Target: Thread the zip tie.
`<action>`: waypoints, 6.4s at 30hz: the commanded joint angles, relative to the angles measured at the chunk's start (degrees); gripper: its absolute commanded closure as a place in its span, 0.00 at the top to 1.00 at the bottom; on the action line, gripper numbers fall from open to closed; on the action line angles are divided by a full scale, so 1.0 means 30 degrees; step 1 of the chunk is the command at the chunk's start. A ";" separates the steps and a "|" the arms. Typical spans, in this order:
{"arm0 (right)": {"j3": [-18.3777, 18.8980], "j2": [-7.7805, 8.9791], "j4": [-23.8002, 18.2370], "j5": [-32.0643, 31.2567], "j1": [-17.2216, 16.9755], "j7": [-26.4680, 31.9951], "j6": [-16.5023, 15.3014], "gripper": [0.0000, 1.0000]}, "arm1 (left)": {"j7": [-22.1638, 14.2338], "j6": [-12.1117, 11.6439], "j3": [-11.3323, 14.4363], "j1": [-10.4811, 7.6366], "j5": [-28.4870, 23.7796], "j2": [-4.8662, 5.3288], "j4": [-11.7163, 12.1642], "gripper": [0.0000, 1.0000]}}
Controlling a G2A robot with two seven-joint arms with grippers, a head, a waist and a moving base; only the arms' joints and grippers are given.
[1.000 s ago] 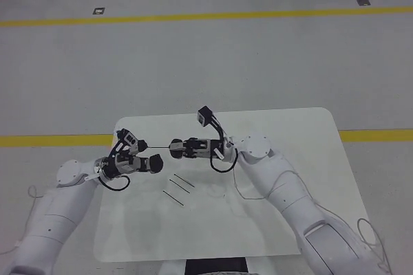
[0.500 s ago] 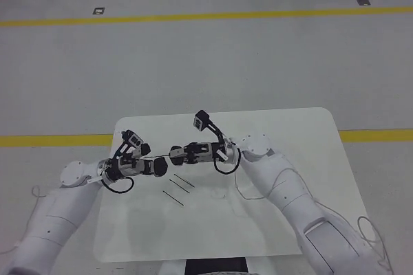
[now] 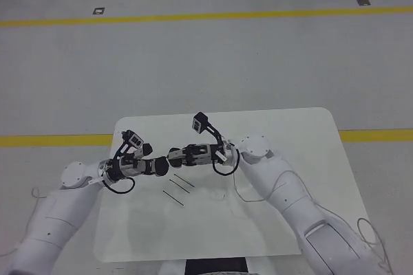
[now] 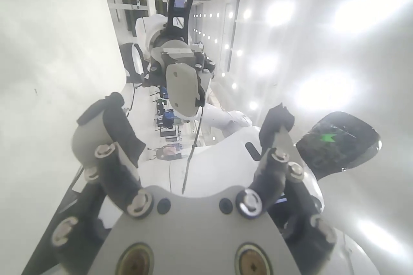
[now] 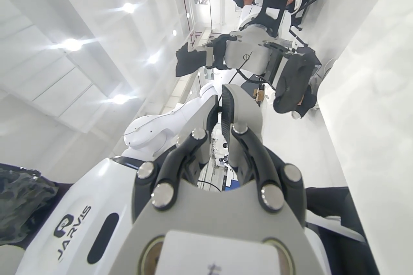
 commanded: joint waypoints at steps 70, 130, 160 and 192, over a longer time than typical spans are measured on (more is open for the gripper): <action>-0.1297 0.0122 0.0714 0.0606 0.0725 -0.0079 0.0692 0.00 | -0.0245 0.0066 -0.0539 0.0179 0.0741 -0.0265 -0.0004 0.11; -0.0939 0.0366 0.0981 0.0726 0.0164 -0.1900 0.0087 1.00 | 0.1487 -0.0192 -0.1301 0.0388 0.1623 -0.0464 -0.0214 0.00; -0.0939 0.0366 0.0981 0.0726 0.0164 -0.1900 0.0087 1.00 | -0.0609 -0.0192 -0.5919 0.1178 0.6064 -0.3456 -0.0727 0.00; -0.0939 0.0366 0.0981 0.0726 0.0164 -0.1900 0.0087 1.00 | -0.0609 -0.0192 -0.3326 0.0250 0.2856 -0.0632 -0.0153 0.00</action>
